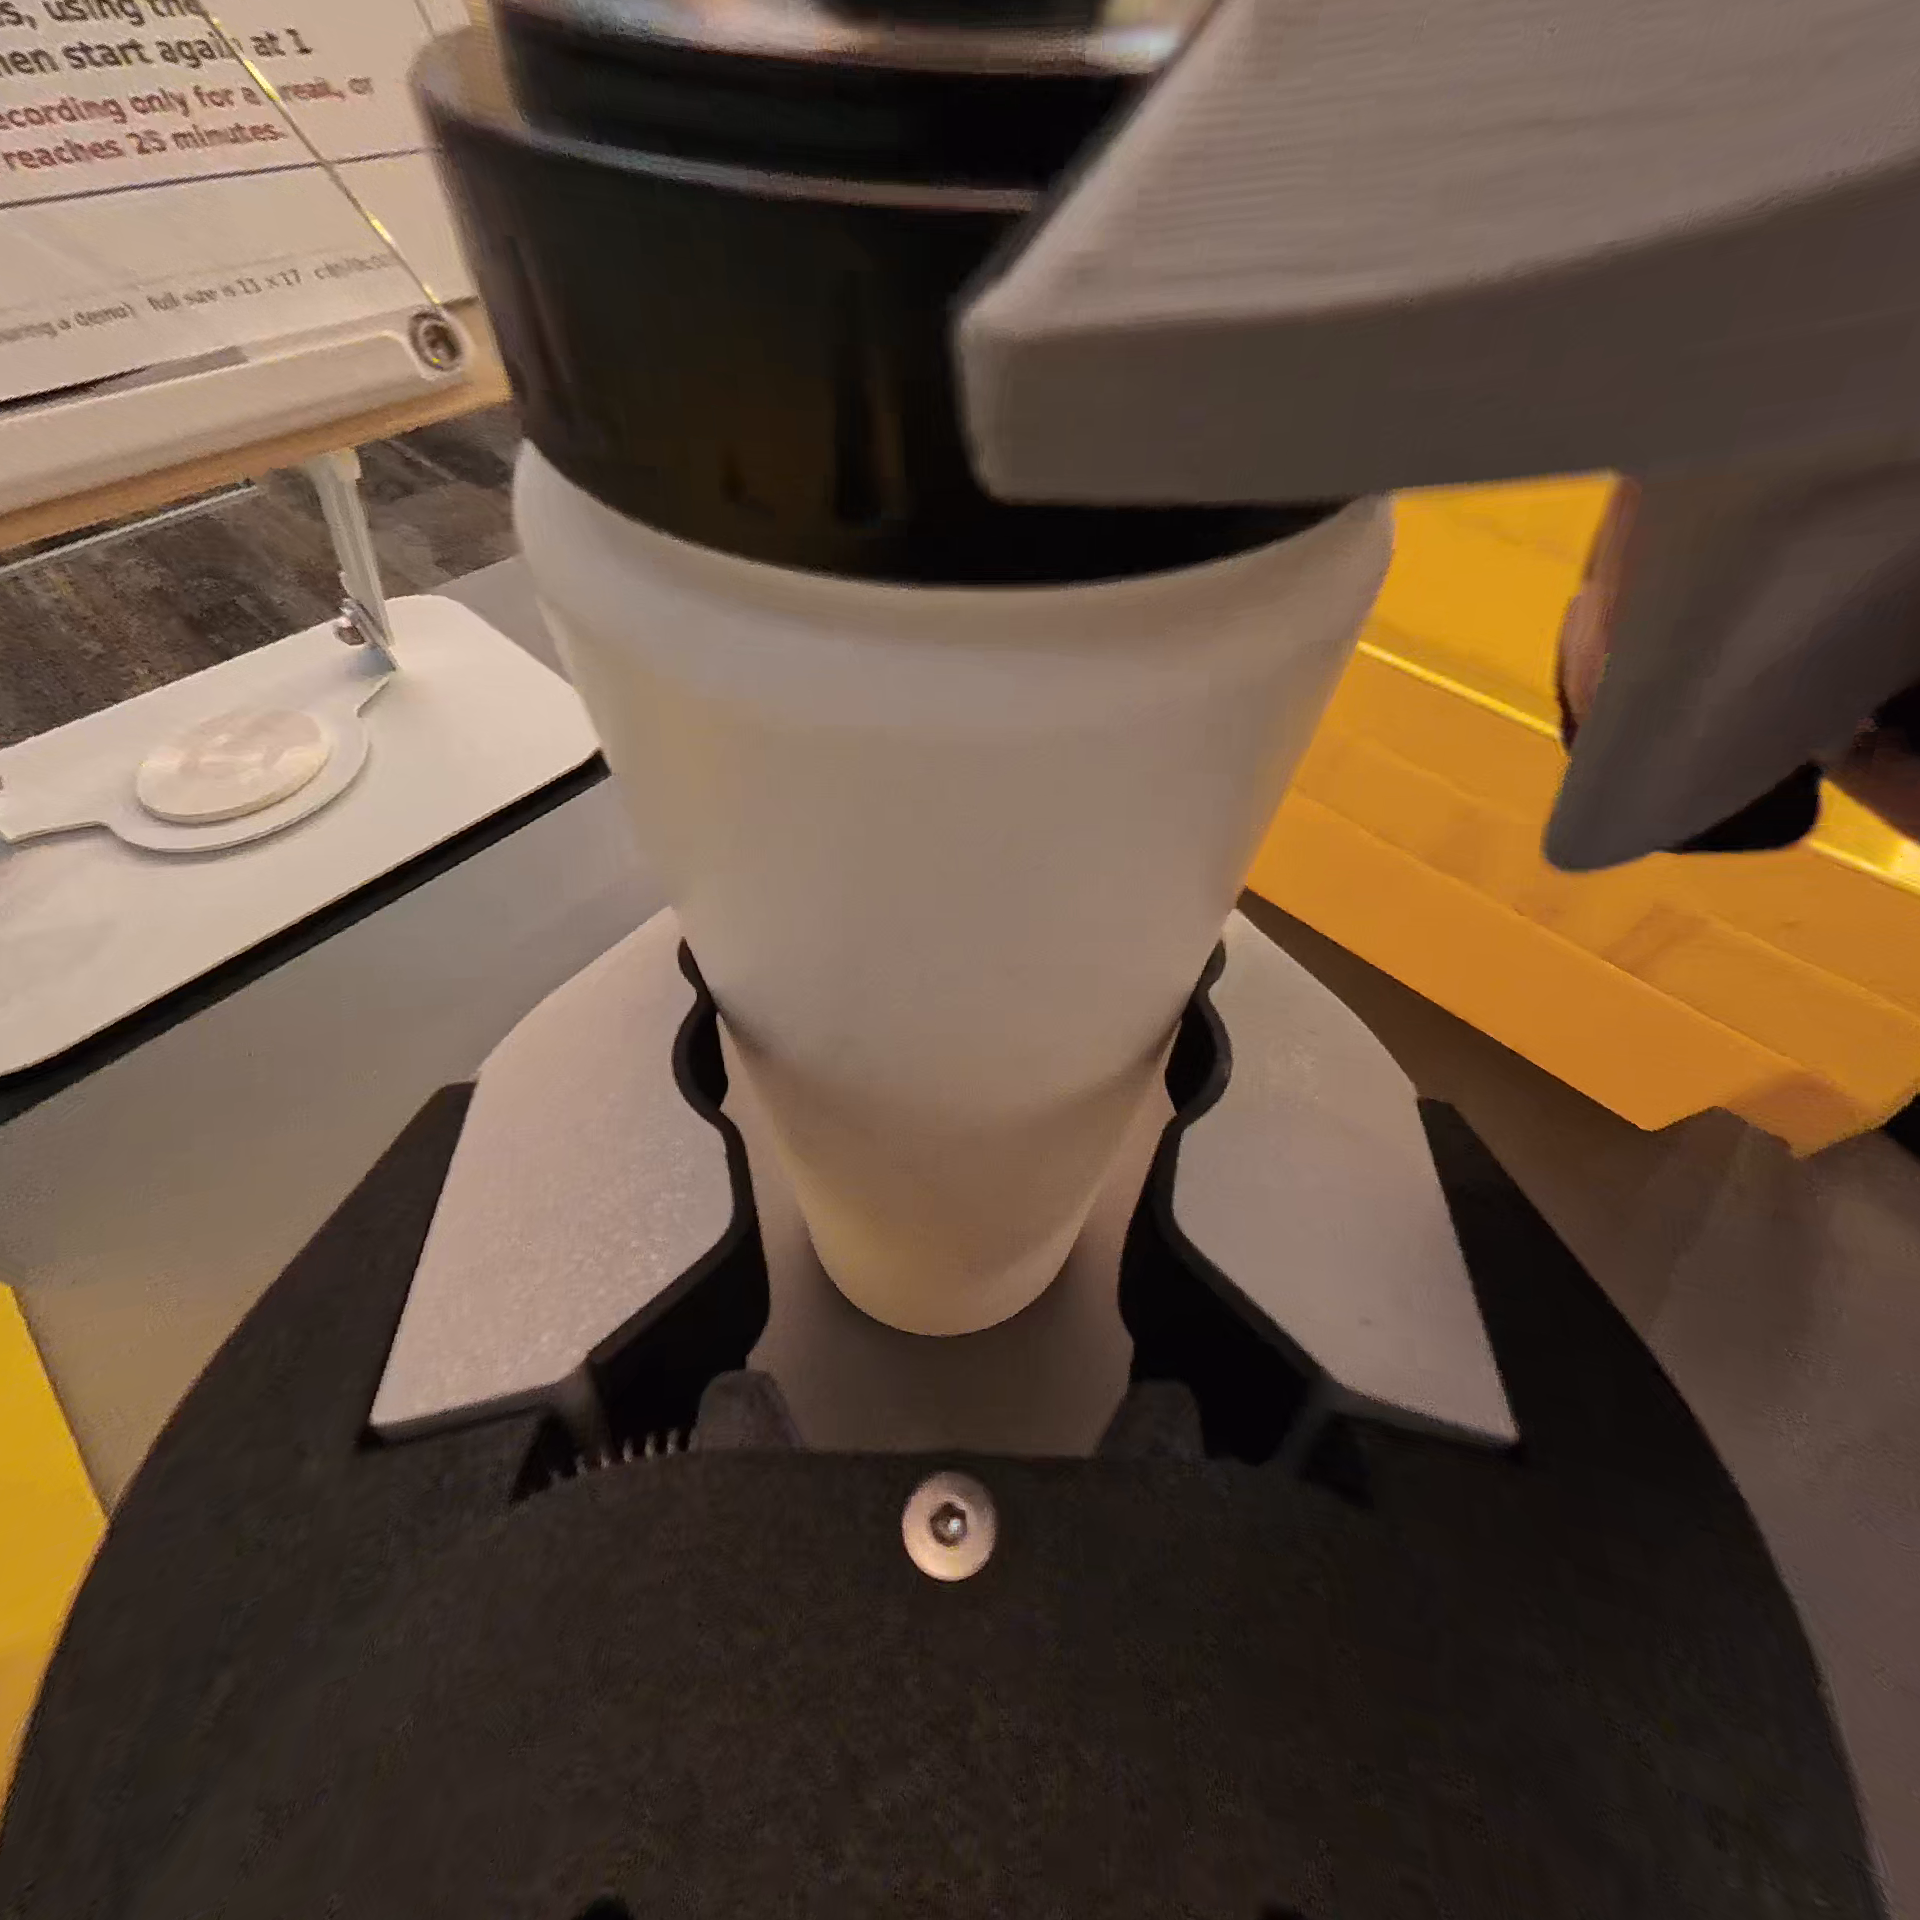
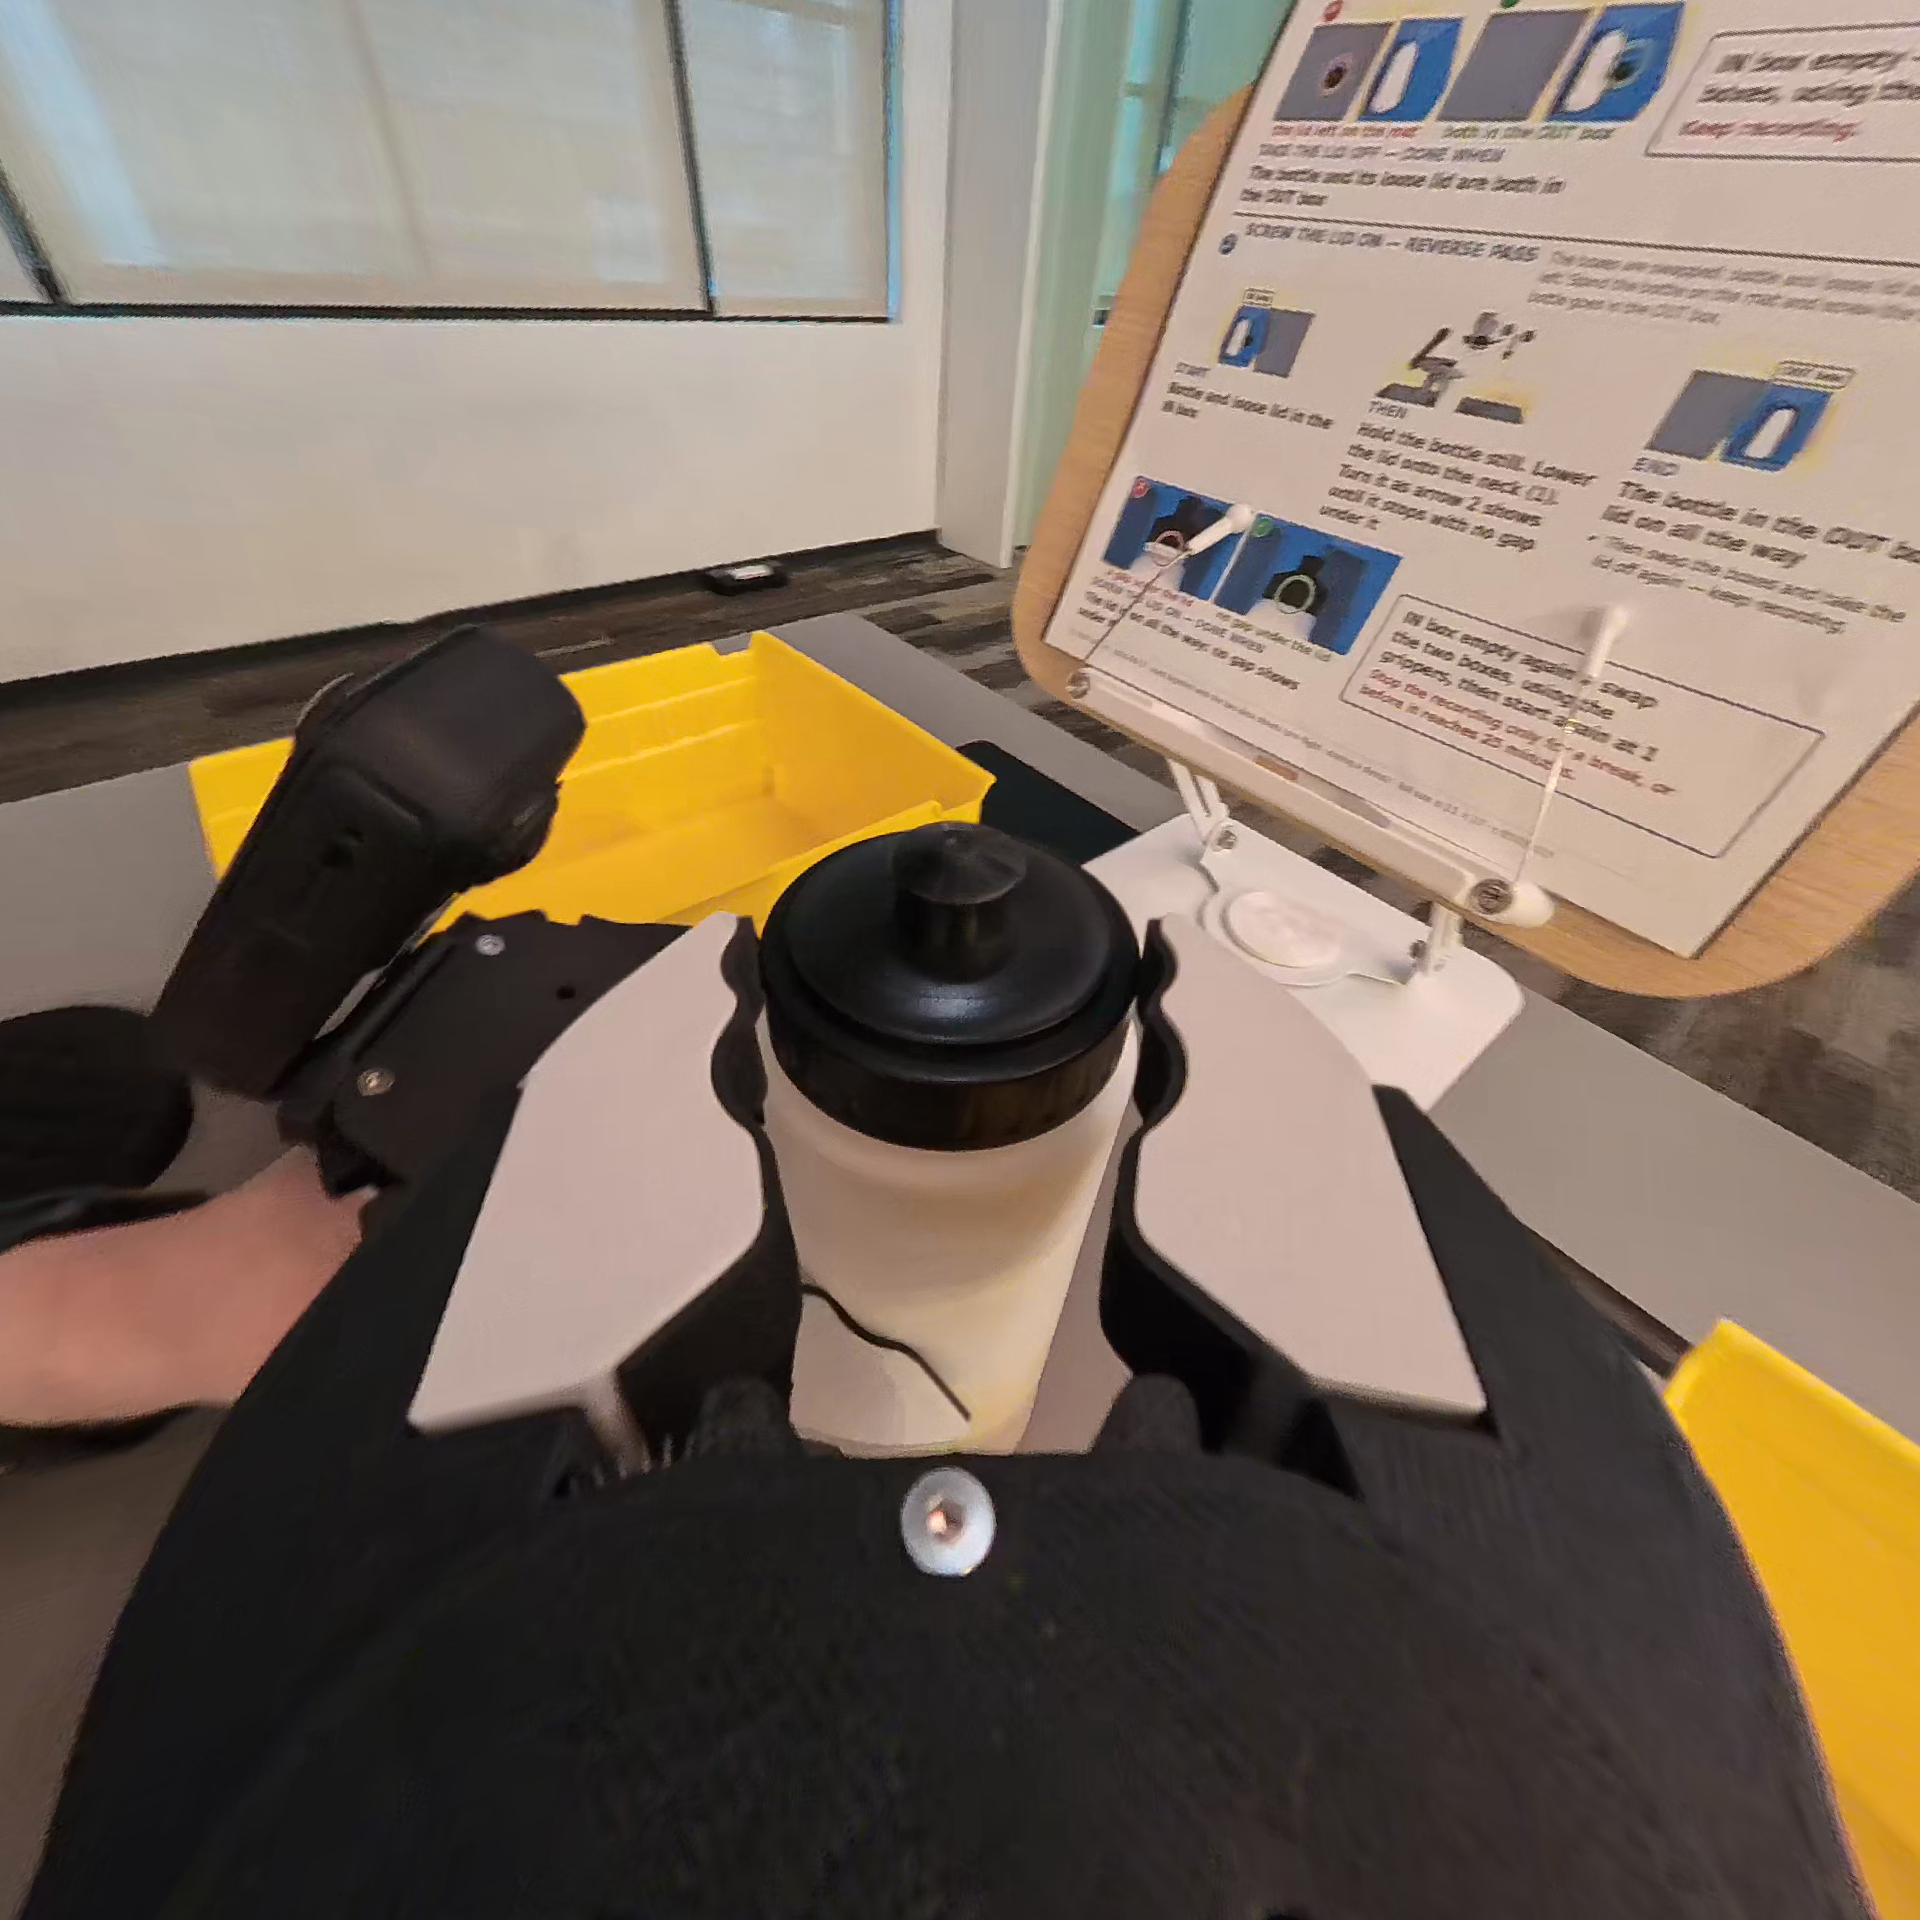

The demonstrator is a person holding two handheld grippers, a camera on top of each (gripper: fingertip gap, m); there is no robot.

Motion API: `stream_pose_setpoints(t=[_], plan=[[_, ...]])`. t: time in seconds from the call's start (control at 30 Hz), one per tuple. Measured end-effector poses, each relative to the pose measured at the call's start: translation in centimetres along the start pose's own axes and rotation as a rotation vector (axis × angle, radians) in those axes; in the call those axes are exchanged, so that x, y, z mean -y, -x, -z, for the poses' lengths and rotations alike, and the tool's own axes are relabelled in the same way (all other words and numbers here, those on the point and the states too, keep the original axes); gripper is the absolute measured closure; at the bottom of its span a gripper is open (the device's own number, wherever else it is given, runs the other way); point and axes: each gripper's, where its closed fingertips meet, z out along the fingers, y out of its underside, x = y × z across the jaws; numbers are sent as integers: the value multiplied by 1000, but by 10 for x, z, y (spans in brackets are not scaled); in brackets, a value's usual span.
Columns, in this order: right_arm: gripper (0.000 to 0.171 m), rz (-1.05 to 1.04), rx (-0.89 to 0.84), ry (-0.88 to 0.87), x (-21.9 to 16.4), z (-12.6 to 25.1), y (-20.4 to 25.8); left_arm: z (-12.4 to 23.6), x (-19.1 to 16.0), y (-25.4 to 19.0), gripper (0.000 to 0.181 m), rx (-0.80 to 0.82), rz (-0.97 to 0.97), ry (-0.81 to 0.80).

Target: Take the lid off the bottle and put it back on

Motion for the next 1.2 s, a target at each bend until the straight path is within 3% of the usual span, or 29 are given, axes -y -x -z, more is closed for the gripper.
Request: stream_pose_setpoints(t=[0.27, 0.43, 0.67, 0.77, 0.97, 1.03, 1.2], plan=[[97, -21, 342, 25, -4, 11, 6, 0, 0, -22, 96, -194, -52, -6], [97, 35, 268, 23, -4, 8, 6, 0, 0, -17, 96, -147, -41, -3], [96, -45, -83, -21, -2, -2, -2, -1, 0, -2, 96, 70, 3, 2], [96, -50, -29, 21, -3, -1, -1, -2, 0, -5, 96, 0, -9, 5], [91, -13, 247, 51, -5, 7, 1, -1, 0, -13, 96, -126, -42, 0], [99, 13, 304, 32, -3, 11, 4, -1, 0, -17, 96, -162, -53, -6], [99, 18, 279, 34, -3, 11, 3, -2, 0, -15, 96, -126, -42, -5]])
